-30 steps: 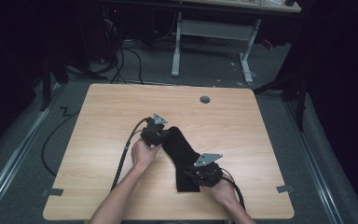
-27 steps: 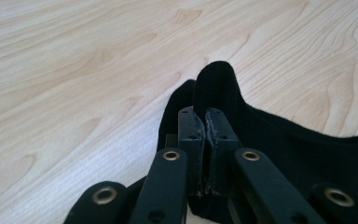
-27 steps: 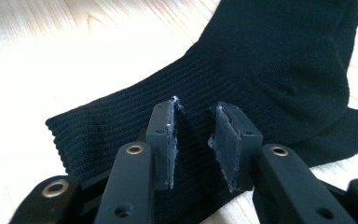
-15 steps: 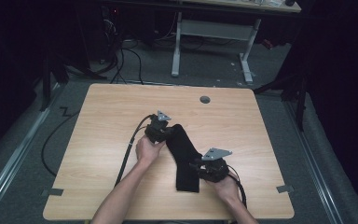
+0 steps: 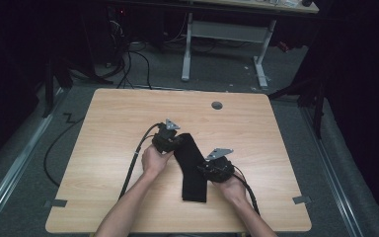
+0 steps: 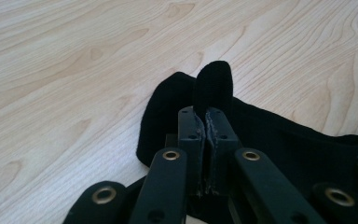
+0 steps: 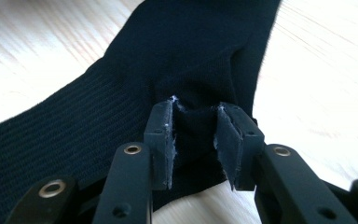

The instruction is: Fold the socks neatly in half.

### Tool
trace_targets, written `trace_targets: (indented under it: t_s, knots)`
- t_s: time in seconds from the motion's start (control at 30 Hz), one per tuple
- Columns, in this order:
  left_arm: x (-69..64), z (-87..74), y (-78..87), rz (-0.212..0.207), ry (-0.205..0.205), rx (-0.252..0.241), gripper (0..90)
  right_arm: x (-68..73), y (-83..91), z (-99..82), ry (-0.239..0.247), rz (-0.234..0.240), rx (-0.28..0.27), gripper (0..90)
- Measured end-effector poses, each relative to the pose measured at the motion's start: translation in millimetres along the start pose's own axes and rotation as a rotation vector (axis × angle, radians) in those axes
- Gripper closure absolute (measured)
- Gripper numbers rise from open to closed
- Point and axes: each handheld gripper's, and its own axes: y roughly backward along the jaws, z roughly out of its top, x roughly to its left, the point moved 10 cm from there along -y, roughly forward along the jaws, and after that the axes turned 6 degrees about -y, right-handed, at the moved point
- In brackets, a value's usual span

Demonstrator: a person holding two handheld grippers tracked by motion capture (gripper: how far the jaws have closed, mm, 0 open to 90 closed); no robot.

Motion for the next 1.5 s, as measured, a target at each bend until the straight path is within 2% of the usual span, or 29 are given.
trace_targets:
  t_s: [0.13, 0.2, 0.33, 0.43, 0.53, 0.67, 0.73, 0.83, 1.03, 1.13, 1.27, 1.4, 1.5]
  knots:
    - [6.5, -7.7, 3.1, 0.008, 0.026, -0.002, 86.5, 6.4, -4.0, 5.0, 0.046, 0.018, 0.014, 66.7]
    - [10.0, -9.3, 4.2, 0.011, 0.036, -0.003, 86.5, 5.8, -0.8, 7.5, 0.046, 0.012, 0.0, 66.3]
    - [12.3, -6.3, 5.1, 0.016, 0.041, -0.02, 86.5, -1.0, 11.5, 21.9, -0.006, -0.01, -0.089, 64.7]
    - [12.4, -4.9, 4.1, 0.012, 0.055, -0.032, 86.5, -2.9, 10.5, 28.3, -0.026, -0.017, -0.095, 64.5]
    - [12.0, -3.7, 3.1, 0.006, 0.062, -0.043, 86.4, -2.2, 0.7, 31.2, -0.042, 0.0, -0.081, 68.0]
    - [10.9, -1.1, 3.6, 0.006, 0.063, -0.058, 86.4, -4.8, -8.6, 24.3, -0.068, 0.019, -0.038, 80.7]
    - [11.2, 0.0, 4.5, 0.006, 0.066, -0.065, 86.4, -6.1, -7.1, 23.8, -0.063, 0.016, -0.045, 87.6]
    - [12.5, 2.6, 6.2, 0.006, 0.074, -0.078, 86.4, -7.0, -0.5, 27.3, -0.054, 0.005, -0.069, 88.7]
    - [10.3, 15.0, 1.1, 0.016, 0.055, -0.081, 86.3, -10.8, 14.8, 31.4, -0.051, -0.018, -0.108, 88.7]
    - [11.3, 9.0, -12.0, 0.016, 0.064, -0.036, 86.1, -16.3, 12.3, 26.2, -0.069, -0.03, -0.079, 88.0]
    - [13.0, -3.2, -26.1, 0.042, 0.064, 0.02, 85.7, -22.9, 1.2, 16.8, -0.088, -0.039, -0.036, 80.5]
    - [15.4, -7.6, -25.5, 0.078, 0.043, 0.048, 85.7, -25.4, -1.5, 12.4, -0.096, -0.051, -0.032, 76.2]
    - [20.9, -12.3, -23.7, 0.101, 0.046, 0.079, 85.7, -27.0, -3.5, 11.3, -0.087, -0.066, -0.026, 73.8]
